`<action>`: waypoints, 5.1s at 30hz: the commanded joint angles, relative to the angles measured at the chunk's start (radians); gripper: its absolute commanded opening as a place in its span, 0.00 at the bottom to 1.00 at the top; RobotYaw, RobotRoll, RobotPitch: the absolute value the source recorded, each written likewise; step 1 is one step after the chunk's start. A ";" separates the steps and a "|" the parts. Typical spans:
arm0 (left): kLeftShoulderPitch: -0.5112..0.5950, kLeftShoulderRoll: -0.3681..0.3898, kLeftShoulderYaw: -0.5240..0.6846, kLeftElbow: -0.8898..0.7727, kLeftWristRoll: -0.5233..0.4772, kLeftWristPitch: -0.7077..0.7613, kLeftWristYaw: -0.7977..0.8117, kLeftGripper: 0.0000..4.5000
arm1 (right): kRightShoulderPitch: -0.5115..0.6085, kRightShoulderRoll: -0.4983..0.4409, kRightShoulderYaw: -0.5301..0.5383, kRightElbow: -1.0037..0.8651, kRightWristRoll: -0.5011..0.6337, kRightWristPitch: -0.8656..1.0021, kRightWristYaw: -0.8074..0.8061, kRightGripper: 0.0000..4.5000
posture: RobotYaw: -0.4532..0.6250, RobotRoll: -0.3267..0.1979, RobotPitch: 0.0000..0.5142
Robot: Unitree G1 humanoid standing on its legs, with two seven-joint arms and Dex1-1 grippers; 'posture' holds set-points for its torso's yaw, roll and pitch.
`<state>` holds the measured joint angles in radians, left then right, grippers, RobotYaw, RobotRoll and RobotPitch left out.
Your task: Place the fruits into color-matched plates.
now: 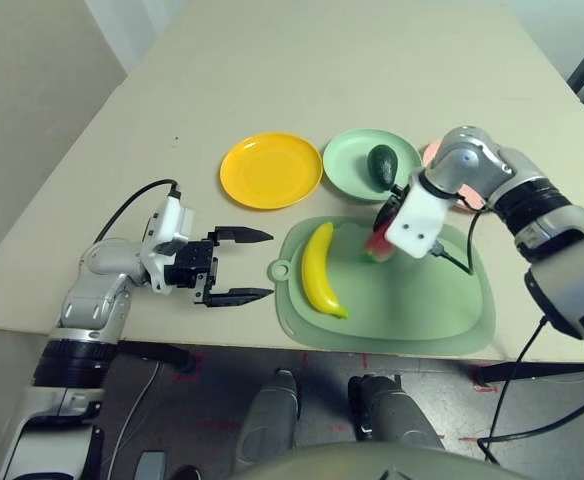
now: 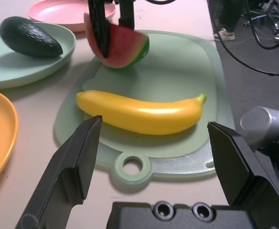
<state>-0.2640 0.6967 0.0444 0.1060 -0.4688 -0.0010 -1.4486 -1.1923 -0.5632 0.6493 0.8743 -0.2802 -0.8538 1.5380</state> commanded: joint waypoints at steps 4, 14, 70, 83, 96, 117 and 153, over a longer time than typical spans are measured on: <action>-0.035 -0.014 -0.014 0.039 0.061 -0.006 0.088 1.00 | -0.072 -0.030 -0.063 0.017 0.009 0.063 0.011 0.49 | 0.47 0.62 0.28; -0.069 -0.019 -0.034 0.098 0.132 -0.033 0.153 1.00 | -0.186 -0.075 -0.018 0.267 -0.237 0.078 -0.242 0.49 | 0.46 0.62 0.28; -0.044 0.017 -0.037 0.088 0.137 -0.054 0.157 1.00 | -0.245 -0.120 -0.144 0.455 -0.342 0.313 -0.484 0.99 | 0.46 0.62 0.30; -0.101 0.003 -0.061 0.146 0.150 -0.085 0.126 1.00 | 0.125 -0.066 -0.445 -0.205 0.092 0.887 -0.200 0.99 | 0.43 0.62 0.31; -0.098 0.035 -0.064 0.149 0.160 -0.115 0.106 1.00 | 0.679 -0.049 -0.620 -1.035 0.488 1.385 -0.277 0.99 | 0.44 0.62 0.29; -0.546 0.042 -0.403 0.288 0.285 -0.772 -0.166 1.00 | 1.016 -0.106 -0.656 -1.189 0.759 1.251 -0.290 0.99 | 0.39 0.62 0.27; -0.845 -0.186 -0.881 0.772 0.467 -0.944 -0.166 0.87 | 1.142 -0.113 -0.642 -1.416 0.825 1.305 -0.563 1.00 | 0.25 0.62 0.26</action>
<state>-1.1145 0.5145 -0.8061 0.8374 -0.0496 -0.9492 -1.6051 -0.0596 -0.6694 0.0136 -0.5194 0.5352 0.4407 0.9835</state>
